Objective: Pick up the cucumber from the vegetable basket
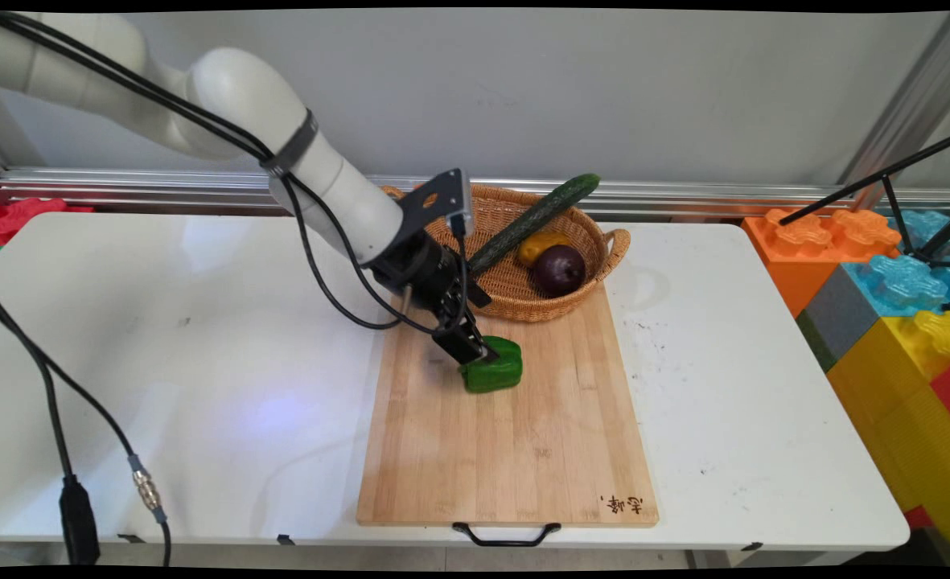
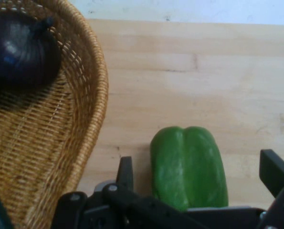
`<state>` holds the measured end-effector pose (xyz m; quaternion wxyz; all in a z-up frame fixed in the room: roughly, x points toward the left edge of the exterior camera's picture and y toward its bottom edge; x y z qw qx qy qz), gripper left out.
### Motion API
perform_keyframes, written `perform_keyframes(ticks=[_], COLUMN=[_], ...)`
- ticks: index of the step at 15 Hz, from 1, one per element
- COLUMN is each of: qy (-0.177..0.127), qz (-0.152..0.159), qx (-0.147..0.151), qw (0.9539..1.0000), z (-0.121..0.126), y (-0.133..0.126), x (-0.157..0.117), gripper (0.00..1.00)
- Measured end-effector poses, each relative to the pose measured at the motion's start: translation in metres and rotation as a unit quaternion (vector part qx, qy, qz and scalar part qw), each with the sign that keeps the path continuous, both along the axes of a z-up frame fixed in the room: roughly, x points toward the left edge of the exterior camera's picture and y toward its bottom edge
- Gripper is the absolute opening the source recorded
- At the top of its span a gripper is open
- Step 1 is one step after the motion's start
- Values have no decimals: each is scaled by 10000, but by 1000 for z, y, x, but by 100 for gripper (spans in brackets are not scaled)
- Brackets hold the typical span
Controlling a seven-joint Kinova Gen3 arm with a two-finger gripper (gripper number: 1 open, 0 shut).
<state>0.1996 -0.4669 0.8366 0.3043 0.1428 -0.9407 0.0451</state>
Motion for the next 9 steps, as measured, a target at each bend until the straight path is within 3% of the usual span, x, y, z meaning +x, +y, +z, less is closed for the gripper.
perform_keyframes(ticks=[9], qy=[-48], qz=[173], qx=[28], qw=[9998], z=[35], y=[-6], x=[16], gripper=[100])
